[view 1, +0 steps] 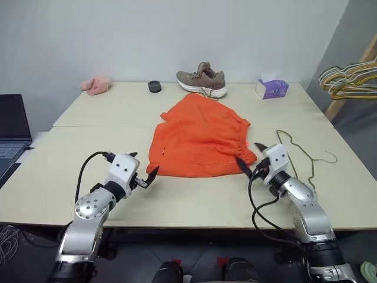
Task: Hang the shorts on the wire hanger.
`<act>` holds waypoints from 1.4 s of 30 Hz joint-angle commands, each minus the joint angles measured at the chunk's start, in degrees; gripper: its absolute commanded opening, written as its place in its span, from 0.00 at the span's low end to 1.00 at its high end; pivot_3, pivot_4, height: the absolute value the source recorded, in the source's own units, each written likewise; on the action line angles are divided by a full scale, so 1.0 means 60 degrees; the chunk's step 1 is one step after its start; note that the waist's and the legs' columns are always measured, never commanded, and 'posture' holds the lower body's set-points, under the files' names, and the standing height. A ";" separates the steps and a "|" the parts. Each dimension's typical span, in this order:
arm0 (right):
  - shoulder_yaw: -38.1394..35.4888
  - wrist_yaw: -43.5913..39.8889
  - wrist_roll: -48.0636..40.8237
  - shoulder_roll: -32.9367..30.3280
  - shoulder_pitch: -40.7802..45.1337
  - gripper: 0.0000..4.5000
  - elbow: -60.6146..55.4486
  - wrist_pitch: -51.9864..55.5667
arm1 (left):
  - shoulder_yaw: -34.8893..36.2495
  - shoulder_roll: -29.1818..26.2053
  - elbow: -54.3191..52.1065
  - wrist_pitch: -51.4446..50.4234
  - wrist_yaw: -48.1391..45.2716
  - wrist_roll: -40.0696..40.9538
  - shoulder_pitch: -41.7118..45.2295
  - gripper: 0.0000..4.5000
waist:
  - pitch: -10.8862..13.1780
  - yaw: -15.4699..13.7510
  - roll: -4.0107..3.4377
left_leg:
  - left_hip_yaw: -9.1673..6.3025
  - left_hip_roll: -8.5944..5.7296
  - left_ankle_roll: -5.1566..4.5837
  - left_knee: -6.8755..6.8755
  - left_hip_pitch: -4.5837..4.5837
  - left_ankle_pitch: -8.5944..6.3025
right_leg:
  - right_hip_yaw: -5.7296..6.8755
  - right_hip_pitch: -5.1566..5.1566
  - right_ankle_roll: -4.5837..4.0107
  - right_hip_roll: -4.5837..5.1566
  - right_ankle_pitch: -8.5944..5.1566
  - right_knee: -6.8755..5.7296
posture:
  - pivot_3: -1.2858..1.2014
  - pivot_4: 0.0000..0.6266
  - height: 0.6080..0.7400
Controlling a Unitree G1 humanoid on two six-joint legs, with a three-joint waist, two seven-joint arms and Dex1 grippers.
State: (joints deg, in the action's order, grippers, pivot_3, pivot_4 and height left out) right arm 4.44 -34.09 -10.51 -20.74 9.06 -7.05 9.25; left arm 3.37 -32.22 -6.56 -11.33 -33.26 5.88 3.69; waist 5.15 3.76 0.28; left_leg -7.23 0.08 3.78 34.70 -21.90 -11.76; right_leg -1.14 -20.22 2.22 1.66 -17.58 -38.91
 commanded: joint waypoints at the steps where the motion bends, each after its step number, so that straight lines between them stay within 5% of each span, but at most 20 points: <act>1: 0.0490 -0.1355 -0.0443 -0.0765 -0.0091 1.00 -0.1175 0.0352 | -0.0509 -0.0670 0.0940 0.0721 -0.1058 -0.0320 0.0863 0.99 | 0.0000 0.0000 0.0000 | -0.0001 0.0000 0.0000 0.0001 -0.0002 0.0000 | 0.0003 0.0000 0.0000 0.0000 0.0000 0.0001 | 0.48 0.02 1.00; 13: 0.0662 -0.2043 -0.0291 -0.1806 0.0116 1.00 -0.1910 0.0657 | -0.1981 -0.1281 0.3884 0.2241 -0.2442 -0.1569 0.2396 0.99 | 0.0001 0.0251 0.0001 | 0.0002 0.0019 0.0002 -0.0002 -0.0002 -0.0002 | 0.0007 -0.0004 0.0021 -0.0013 0.0010 0.0001 | 0.46 0.03 1.00; 17: 0.0711 -0.1812 0.0566 -0.2064 0.0502 1.00 -0.1327 0.0163 | -0.2105 -0.1242 0.4373 0.2616 -0.2534 -0.1765 0.2546 0.81 | 0.0000 0.0313 0.0000 | 0.0005 0.0029 0.0003 -0.0002 0.0003 -0.0002 | 0.0006 -0.0003 0.0022 -0.0021 0.0010 0.0001 | 0.45 0.03 1.00; 28: 0.2742 -0.1470 0.4624 -0.2824 0.3555 1.00 0.3386 -0.4070 | -0.1922 -0.1133 0.4769 0.3130 -0.2438 -0.1766 0.2800 0.02 | 0.0001 0.0696 0.0000 | 0.0015 0.0044 0.0002 -0.0001 0.0008 -0.0002 | 0.0001 -0.0002 0.0033 -0.0033 0.0018 -0.0001 | 0.45 0.02 1.00; 35: 0.4014 -0.0700 0.6387 -0.2043 0.5661 1.00 0.6939 -0.5996 | -0.1699 -0.1283 0.4347 0.3077 -0.2579 -0.1551 0.2780 0.01 | 0.0000 0.0841 0.0001 | 0.0019 0.0049 0.0003 -0.0004 0.0006 -0.0001 | -0.0009 -0.0007 0.0028 -0.0040 0.0018 -0.0003 | 0.46 0.01 1.00; 42: 0.3825 -0.1195 0.6087 -0.1652 0.6123 0.48 0.7620 -0.6341 | -0.1501 -0.1832 0.3554 0.2780 -0.3245 -0.1215 0.2285 0.00 | 0.0000 0.0946 0.0000 | 0.0012 0.0057 0.0003 -0.0003 0.0007 -0.0001 | -0.0014 -0.0005 0.0024 -0.0047 0.0019 -0.0012 | 0.46 0.01 1.00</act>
State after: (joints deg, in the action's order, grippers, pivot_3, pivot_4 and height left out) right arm 28.45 -40.07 27.69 -30.55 43.78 39.30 -27.73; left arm -7.11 -42.07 17.26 5.53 -51.69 -2.65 17.45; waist 5.15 9.44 0.28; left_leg -7.14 0.42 3.80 34.68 -21.86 -11.77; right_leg -1.24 -20.25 2.37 1.38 -17.46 -38.98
